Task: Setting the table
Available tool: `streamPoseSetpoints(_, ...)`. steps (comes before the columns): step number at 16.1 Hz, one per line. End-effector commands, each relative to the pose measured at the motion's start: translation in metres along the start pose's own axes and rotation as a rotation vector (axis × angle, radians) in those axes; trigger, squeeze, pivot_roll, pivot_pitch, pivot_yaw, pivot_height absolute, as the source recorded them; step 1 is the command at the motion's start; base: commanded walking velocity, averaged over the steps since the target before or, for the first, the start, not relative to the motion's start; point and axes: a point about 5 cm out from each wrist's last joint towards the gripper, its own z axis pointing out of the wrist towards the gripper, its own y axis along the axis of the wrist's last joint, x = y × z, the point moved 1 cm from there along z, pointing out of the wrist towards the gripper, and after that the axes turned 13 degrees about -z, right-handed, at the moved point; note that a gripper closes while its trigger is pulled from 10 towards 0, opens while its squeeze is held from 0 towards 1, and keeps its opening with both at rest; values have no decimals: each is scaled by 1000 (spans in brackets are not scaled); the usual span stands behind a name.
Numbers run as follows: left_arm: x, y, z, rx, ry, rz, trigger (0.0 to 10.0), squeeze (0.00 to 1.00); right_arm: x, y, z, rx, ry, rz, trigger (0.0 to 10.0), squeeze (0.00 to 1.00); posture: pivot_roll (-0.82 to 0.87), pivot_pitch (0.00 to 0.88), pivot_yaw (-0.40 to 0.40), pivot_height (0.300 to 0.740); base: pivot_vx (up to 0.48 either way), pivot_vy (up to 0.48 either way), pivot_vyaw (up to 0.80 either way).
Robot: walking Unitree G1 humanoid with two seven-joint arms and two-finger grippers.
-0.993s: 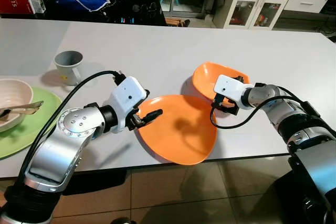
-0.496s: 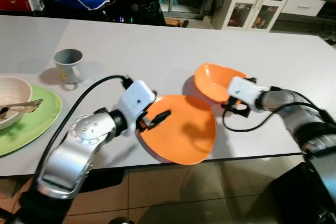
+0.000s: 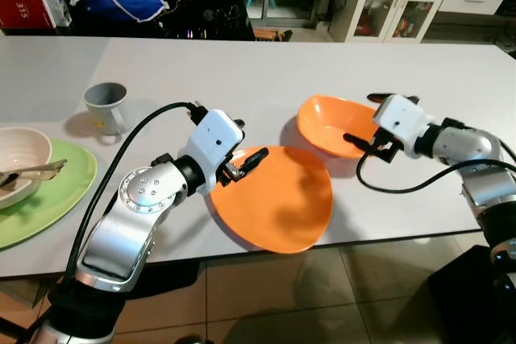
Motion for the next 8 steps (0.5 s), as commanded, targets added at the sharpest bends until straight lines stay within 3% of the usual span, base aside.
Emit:
streamPoseSetpoints(1,-1,-1,3,0,2,12,10000,0,-2,-2,-8,13,-3,-13,10000,0,-3,0,-46,740,0,0,0)
streamPoseSetpoints(2,-1,-1,2,-7,18,5,10000,0,-3,-1,-11,5,-27,-1,10000,0,1,0,-49,740,0,0,0)
streamPoseSetpoints(4,13,4,-2,-91,172,-62,10000,0,-27,23,-20,-147,-316,255,10000,0,0,0,-44,740,0,0,0)
streamPoseSetpoints(5,24,4,-6,-136,295,-157,10000,0,-40,41,-27,-259,-505,441,10000,0,-6,0,-33,740,0,0,0)
streamPoseSetpoints(6,28,9,-10,-201,371,-189,10000,0,-40,57,-31,-330,-629,586,10000,0,-7,0,-25,740,0,0,0)
streamPoseSetpoints(8,23,12,-11,-189,394,-105,10000,0,-17,70,-35,-330,-767,832,10000,0,-17,0,6,740,0,0,0)
